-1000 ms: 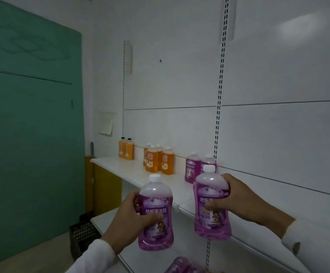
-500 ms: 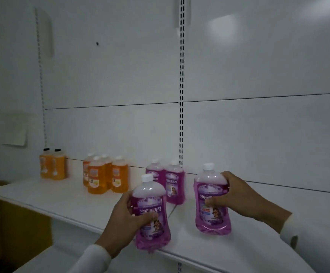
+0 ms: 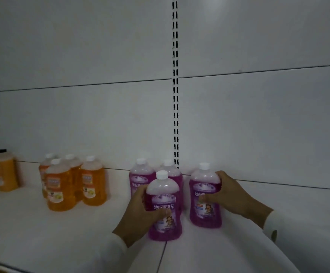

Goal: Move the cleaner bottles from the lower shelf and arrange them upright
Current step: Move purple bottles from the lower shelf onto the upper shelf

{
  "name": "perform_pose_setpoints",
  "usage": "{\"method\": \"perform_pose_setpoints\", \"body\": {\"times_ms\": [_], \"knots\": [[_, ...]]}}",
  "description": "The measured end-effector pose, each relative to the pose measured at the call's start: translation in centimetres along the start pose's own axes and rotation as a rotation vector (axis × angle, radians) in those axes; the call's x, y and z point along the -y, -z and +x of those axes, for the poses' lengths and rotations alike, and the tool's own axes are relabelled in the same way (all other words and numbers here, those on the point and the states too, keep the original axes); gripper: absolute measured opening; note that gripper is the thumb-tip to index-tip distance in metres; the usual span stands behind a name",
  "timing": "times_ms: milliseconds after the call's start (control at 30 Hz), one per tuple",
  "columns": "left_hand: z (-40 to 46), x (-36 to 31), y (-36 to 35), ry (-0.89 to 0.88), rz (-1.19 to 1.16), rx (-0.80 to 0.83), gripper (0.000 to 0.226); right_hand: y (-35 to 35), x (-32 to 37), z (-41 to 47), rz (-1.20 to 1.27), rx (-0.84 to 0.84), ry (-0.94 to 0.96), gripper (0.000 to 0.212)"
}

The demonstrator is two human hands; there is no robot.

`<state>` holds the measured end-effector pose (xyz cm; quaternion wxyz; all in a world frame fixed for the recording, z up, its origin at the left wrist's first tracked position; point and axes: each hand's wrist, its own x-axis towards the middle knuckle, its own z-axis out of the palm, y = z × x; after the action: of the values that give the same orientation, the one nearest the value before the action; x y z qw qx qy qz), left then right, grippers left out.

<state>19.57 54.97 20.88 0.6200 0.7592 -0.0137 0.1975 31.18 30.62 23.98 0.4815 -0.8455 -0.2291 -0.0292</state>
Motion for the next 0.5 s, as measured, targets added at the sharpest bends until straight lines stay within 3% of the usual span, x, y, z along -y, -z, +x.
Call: {"method": "perform_pose_setpoints", "body": {"times_ms": [500], "knots": [[4.1,2.3,1.0,-0.035,0.022,0.147,0.069,-2.2,0.3,0.6,-0.02,-0.045,-0.069,0.072]]}}
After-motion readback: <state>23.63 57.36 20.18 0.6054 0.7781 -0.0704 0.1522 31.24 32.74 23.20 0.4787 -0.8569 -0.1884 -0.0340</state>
